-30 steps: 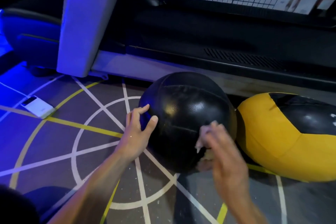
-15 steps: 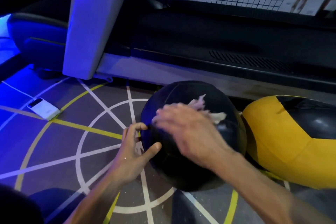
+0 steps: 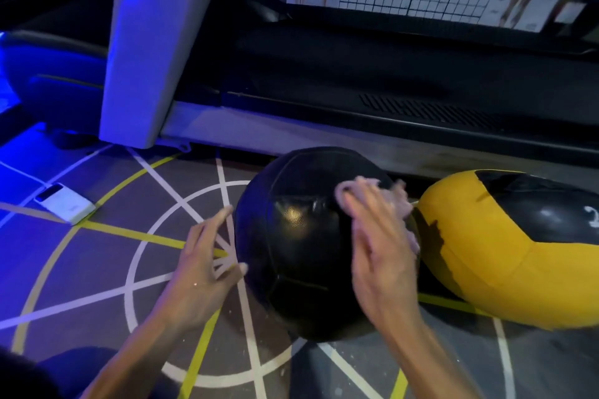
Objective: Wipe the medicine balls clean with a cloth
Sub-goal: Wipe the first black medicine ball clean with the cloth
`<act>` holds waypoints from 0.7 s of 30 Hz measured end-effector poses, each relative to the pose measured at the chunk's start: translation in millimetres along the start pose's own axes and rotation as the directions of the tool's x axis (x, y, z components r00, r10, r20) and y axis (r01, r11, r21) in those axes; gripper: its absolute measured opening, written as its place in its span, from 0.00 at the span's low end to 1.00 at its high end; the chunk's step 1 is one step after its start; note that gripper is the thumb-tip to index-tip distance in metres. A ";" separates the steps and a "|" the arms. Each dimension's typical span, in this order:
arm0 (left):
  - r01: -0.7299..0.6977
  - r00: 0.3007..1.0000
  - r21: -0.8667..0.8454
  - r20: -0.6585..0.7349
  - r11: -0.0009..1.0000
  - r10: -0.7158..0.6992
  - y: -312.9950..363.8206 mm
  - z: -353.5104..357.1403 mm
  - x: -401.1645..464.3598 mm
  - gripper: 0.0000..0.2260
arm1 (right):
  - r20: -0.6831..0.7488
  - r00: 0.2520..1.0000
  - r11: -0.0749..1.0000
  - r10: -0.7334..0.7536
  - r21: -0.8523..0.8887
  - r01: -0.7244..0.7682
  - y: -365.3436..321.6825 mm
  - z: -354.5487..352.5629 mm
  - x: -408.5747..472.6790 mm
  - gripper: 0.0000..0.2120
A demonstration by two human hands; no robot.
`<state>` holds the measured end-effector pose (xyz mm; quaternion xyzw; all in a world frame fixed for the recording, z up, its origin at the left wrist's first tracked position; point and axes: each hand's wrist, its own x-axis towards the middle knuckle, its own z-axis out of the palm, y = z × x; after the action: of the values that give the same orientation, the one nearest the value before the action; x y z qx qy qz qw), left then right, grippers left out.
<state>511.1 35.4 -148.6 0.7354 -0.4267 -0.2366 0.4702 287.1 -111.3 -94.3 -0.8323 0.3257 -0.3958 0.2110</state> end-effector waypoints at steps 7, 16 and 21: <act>-0.125 0.992 0.143 0.034 0.982 0.122 50.0 18.0 27.6 0.43 | 0.110 0.993 0.982 -0.046 -0.177 0.065 -8.7 9.4 -56.6 0.27; -0.028 0.996 -0.156 0.085 0.987 0.042 16.0 -7.2 12.0 0.42 | 0.020 0.882 0.835 0.471 0.312 -0.453 49.1 -8.5 -44.1 0.19; -0.012 0.995 -0.228 0.094 0.974 0.035 13.4 -9.3 5.6 0.48 | 0.087 0.786 0.693 0.612 0.421 -0.586 37.5 -4.8 -4.7 0.18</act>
<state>515.6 32.5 -132.2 0.6594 -0.4280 -0.3139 0.5325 267.0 -134.6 -116.7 -0.6014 0.4904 -0.3911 0.4948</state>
